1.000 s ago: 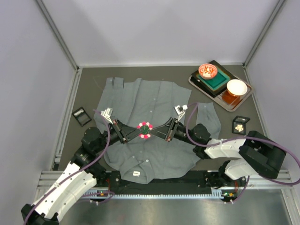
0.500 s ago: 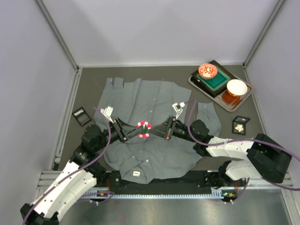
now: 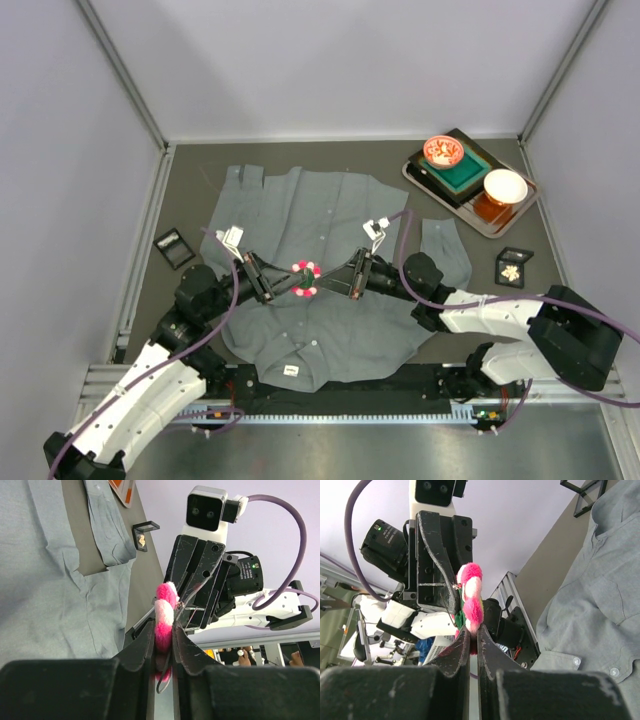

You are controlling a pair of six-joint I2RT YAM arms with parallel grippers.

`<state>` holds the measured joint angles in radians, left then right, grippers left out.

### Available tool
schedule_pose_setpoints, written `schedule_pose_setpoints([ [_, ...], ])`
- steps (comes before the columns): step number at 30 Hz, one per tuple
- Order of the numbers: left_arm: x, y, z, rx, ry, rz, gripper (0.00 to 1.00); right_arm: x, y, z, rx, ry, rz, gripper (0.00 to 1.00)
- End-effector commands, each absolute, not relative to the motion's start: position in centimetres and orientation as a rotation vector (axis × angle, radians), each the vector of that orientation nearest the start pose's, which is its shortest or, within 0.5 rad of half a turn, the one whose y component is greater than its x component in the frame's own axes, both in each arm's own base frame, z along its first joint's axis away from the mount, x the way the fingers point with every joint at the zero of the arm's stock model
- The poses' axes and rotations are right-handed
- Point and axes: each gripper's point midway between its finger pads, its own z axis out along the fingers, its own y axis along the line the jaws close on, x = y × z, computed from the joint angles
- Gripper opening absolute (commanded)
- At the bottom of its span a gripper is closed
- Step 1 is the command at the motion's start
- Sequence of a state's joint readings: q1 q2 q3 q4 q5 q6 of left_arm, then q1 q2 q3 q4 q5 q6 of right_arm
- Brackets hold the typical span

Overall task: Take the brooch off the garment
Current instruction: Close the brooch.

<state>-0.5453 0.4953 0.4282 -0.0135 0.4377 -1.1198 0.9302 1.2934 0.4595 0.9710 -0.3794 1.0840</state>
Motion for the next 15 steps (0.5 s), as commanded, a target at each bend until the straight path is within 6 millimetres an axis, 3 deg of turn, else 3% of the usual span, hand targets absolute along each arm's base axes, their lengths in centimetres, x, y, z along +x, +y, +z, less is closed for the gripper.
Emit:
schedule_pose_setpoints([
  [1,15.6,-22.4,26.3,-0.118,1.846,-1.594,0.01,14.2,36.7,27.6,-0.317,1.612,1.904,0.00],
  [3,15.6,-22.4,26.1,-0.131,1.843,-1.605,0.00,14.2,36.7,27.8,-0.319,1.601,1.912,0.00],
  [4,15.5,-22.4,26.3,-0.128,1.837,-1.611,0.00,14.1,36.6,28.1,-0.321,1.584,1.922,0.05],
  [5,15.5,-22.4,26.3,-0.131,1.832,-1.615,0.00,13.9,36.5,28.4,-0.326,1.571,1.930,0.18],
  [8,15.4,-22.4,26.4,-0.134,1.822,-1.627,0.00,13.7,36.2,29.2,-0.317,1.512,1.961,0.31],
  [13,15.3,-22.6,26.4,-0.153,1.810,-1.672,0.00,13.6,36.6,29.6,-0.311,1.484,2.021,0.29],
  [14,15.2,-22.6,26.4,-0.152,1.806,-1.681,0.00,13.6,36.5,29.9,-0.308,1.459,2.035,0.19],
  [15,15.2,-22.7,26.6,-0.148,1.800,-1.688,0.00,13.8,36.8,29.3,-0.300,1.483,2.034,0.17],
])
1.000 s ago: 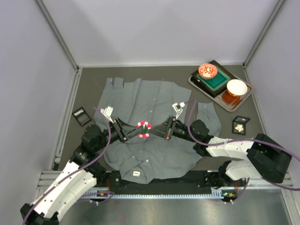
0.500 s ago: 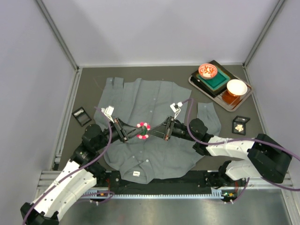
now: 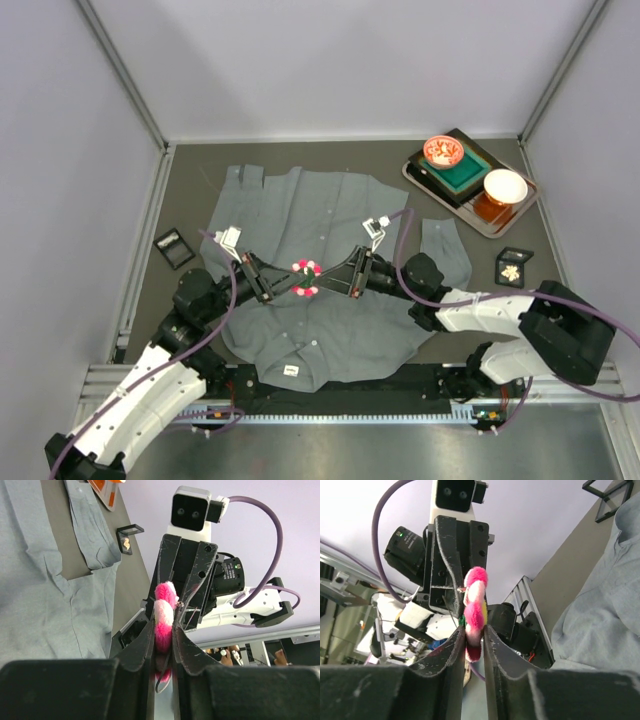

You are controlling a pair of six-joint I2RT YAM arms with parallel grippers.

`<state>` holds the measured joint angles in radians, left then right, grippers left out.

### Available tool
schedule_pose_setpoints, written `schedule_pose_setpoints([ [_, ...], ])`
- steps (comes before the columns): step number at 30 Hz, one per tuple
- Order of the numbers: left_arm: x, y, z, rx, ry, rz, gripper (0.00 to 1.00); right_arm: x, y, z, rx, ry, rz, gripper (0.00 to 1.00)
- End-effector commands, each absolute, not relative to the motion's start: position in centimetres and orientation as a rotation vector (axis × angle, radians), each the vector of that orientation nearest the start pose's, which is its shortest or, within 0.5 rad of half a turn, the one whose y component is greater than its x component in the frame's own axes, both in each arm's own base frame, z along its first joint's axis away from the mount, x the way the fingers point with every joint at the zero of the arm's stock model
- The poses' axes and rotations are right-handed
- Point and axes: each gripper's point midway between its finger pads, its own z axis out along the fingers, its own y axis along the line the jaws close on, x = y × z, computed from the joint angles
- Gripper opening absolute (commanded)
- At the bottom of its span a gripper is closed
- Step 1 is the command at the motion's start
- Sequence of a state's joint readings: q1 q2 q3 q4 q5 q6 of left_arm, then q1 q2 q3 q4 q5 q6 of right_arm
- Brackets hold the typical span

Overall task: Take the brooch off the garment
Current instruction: Close the brooch.

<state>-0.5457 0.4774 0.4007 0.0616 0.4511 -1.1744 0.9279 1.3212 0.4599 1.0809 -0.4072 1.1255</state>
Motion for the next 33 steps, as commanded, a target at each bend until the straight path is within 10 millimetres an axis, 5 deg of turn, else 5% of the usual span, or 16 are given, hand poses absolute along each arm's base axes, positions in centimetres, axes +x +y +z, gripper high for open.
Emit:
schedule_pose_setpoints([
  [1,15.2,-22.7,26.6,-0.147,1.799,-1.690,0.00,13.9,37.0,29.3,-0.301,1.486,2.035,0.17],
  [4,14.9,-22.7,26.5,-0.141,1.807,-1.703,0.00,14.3,37.1,29.1,-0.284,1.483,2.031,0.24],
  [15,14.7,-22.8,26.5,-0.142,1.804,-1.726,0.00,14.5,37.4,29.3,-0.294,1.495,2.013,0.25],
  [24,14.3,-23.2,26.4,-0.110,1.825,-1.752,0.00,14.6,38.1,29.0,-0.302,1.522,2.029,0.16],
  [27,14.5,-23.0,26.8,-0.110,1.814,-1.730,0.00,14.5,38.0,29.0,-0.317,1.524,2.021,0.00],
  [29,14.8,-22.7,26.7,-0.134,1.834,-1.683,0.00,14.5,37.7,28.7,-0.303,1.524,2.005,0.00],
  [33,15.2,-21.3,26.5,-0.187,1.867,-1.548,0.24,14.8,37.3,28.2,-0.281,1.540,1.957,0.00],
])
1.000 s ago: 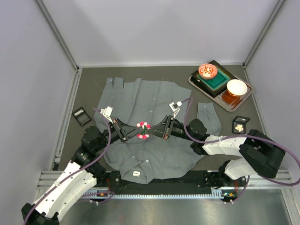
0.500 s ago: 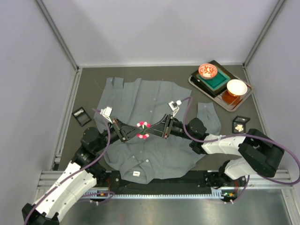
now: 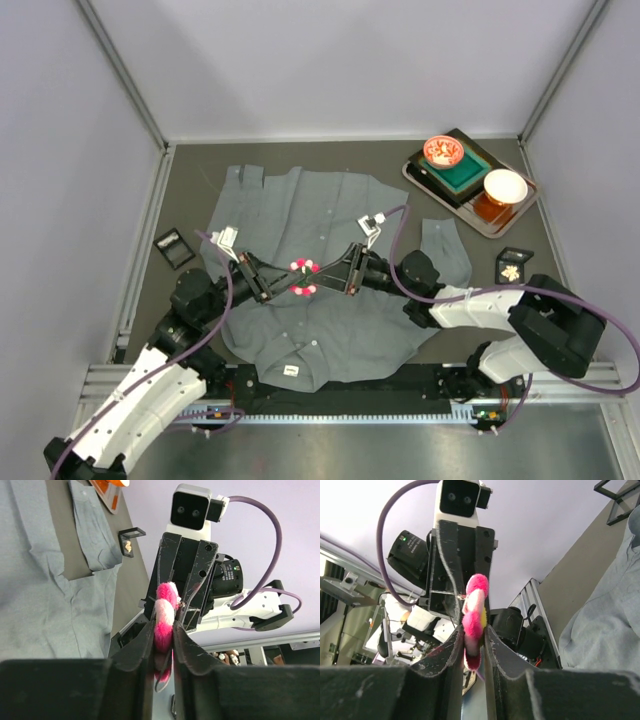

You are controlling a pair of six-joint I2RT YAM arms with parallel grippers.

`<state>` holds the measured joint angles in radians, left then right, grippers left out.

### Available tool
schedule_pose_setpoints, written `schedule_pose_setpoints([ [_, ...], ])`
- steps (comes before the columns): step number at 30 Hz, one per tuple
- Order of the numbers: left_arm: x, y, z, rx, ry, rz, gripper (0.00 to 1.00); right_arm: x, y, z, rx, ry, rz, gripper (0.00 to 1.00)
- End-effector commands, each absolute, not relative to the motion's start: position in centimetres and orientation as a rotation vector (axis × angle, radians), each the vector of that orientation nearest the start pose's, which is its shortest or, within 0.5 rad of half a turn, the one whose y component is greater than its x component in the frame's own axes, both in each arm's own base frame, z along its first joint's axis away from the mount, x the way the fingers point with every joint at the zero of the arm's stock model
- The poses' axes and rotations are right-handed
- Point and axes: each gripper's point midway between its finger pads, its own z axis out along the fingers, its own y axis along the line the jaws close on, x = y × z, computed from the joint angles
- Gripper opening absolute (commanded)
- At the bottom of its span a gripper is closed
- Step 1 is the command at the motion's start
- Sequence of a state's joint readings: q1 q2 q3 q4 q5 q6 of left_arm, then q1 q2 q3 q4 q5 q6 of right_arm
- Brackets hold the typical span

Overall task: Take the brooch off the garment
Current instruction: Close the brooch.

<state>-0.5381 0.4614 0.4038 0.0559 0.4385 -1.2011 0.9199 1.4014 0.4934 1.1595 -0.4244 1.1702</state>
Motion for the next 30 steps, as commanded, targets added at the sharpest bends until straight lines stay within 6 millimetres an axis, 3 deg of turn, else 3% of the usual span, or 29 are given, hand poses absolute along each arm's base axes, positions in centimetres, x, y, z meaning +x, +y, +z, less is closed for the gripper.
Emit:
schedule_pose_setpoints([
  [1,15.4,-21.0,26.2,-0.206,1.870,-1.526,0.33,14.9,37.2,28.4,-0.277,1.536,1.959,0.00],
  [4,15.1,-20.9,25.8,-0.206,1.870,-1.530,0.44,15.1,37.2,28.7,-0.261,1.538,1.954,0.00],
  [9,14.9,-20.7,26.0,-0.151,1.867,-1.490,0.52,15.4,37.3,28.4,-0.238,1.578,1.932,0.00],
  [13,15.3,-21.0,25.8,-0.092,1.888,-1.445,0.59,15.8,37.8,27.0,-0.213,1.693,1.884,0.00],
  [20,15.9,-21.8,26.5,-0.024,1.901,-1.438,0.62,15.9,38.2,27.0,-0.210,1.733,1.859,0.00],
  [30,16.0,-21.5,26.2,-0.087,1.868,-1.465,0.51,15.2,38.0,27.1,-0.237,1.696,1.903,0.00],
])
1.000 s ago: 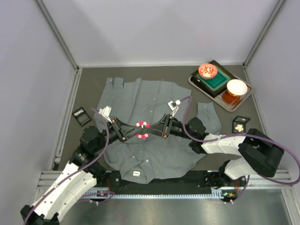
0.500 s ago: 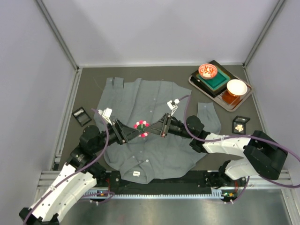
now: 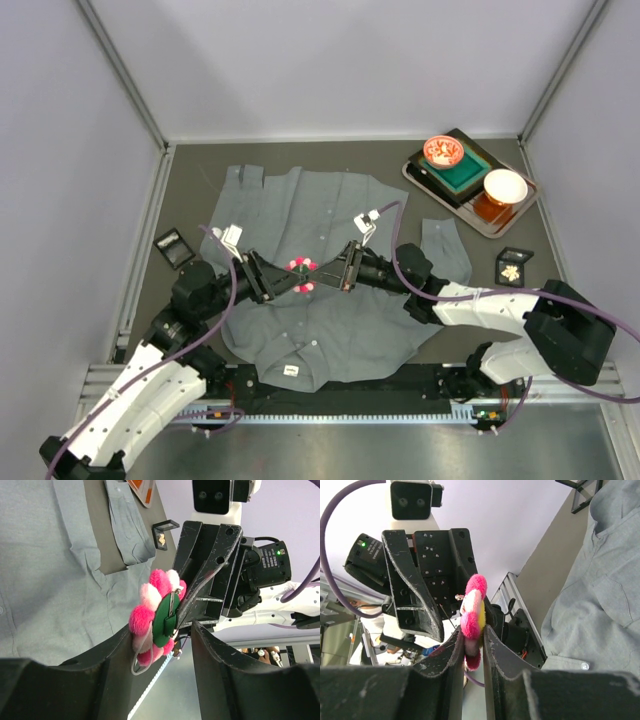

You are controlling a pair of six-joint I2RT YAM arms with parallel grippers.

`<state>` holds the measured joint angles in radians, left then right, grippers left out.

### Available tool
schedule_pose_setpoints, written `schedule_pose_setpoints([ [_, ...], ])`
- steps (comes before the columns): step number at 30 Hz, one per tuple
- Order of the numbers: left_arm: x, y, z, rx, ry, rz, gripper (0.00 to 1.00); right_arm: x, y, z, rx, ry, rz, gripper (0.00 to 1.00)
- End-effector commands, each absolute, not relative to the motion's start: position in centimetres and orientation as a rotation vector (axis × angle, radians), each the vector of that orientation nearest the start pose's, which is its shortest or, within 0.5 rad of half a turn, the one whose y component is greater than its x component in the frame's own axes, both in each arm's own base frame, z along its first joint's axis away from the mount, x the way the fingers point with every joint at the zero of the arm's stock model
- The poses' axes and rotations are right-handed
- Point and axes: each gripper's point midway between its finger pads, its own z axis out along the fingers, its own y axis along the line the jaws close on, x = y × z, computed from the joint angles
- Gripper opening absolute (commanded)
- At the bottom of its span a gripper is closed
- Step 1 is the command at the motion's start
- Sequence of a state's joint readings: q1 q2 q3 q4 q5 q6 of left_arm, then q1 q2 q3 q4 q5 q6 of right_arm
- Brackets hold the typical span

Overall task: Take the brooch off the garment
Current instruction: Close the brooch.

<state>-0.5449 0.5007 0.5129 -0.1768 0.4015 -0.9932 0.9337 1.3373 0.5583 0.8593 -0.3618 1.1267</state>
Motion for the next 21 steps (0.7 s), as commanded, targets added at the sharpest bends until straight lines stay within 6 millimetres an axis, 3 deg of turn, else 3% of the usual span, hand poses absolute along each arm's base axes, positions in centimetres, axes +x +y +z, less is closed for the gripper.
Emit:
schedule_pose_setpoints([
  [1,15.98,-21.49,26.40,-0.086,1.854,-1.470,0.49,15.22,38.09,26.85,-0.238,1.701,1.905,0.00],
  [6,15.94,-21.56,26.26,-0.095,1.859,-1.481,0.45,15.06,38.04,27.02,-0.243,1.691,1.916,0.00],
  [10,16.16,-21.73,26.09,-0.100,1.876,-1.477,0.52,15.01,38.11,27.02,-0.247,1.693,1.916,0.00],
  [21,16.86,-21.65,25.78,-0.143,1.883,-1.458,0.48,14.70,38.44,26.70,-0.269,1.710,1.898,0.00],
])
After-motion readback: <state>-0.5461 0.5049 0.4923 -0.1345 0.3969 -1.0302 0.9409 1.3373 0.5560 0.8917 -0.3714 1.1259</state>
